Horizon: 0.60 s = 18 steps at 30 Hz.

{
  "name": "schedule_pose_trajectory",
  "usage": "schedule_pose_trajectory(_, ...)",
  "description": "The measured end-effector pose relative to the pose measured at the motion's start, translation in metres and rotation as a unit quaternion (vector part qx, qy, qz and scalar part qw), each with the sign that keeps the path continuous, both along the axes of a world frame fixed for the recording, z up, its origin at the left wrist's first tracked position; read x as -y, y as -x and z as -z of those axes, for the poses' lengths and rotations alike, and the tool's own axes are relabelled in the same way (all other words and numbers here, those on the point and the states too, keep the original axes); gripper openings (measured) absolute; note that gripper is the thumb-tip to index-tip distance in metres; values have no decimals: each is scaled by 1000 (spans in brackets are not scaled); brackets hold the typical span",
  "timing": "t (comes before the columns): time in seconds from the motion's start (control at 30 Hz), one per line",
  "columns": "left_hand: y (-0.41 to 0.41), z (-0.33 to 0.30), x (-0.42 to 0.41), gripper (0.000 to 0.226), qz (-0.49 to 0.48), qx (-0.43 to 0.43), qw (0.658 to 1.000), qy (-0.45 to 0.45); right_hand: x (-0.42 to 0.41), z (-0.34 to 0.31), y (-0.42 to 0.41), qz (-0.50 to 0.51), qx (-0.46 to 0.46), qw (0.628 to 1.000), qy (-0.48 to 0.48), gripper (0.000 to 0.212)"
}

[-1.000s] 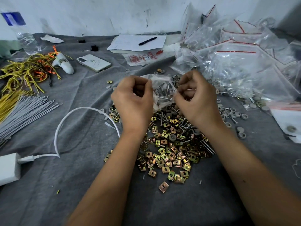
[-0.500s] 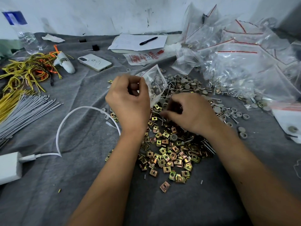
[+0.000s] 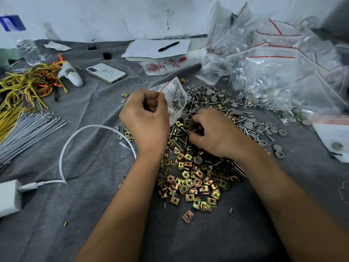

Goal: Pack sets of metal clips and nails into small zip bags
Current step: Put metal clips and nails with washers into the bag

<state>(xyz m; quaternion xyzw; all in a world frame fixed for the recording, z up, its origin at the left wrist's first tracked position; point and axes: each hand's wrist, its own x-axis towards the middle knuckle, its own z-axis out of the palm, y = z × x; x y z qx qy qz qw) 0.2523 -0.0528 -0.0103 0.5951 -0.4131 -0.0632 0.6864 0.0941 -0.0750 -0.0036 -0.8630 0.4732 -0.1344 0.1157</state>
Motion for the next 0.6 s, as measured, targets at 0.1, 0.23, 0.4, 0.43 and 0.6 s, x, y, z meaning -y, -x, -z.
schedule_pose_trajectory(0.1, 0, 0, 1, 9, 7, 6, 1000, -6, 3, -1, 3, 6, 118, 993, 9, 10)
schedule_pose_trajectory(0.23, 2, 1, 0, 9, 20, 15, 1000, -12, 5, -6, 7, 31, 276, 961, 14, 5)
schedule_pose_trajectory(0.4, 7, 4, 1, 12, 62, 74, 995, -36, 0, -9, 6, 33, 466, 883, 47, 5)
schedule_pose_trajectory(0.43, 8, 4, 1, 11, 67, 94, 993, -35, -1, -9, 6, 23, 463, 884, 66, 5)
schedule_pose_trajectory(0.6, 9, 5, 1, 9, 71, 129, 989, -23, -2, -5, 2, 1, 332, 934, 134, 9)
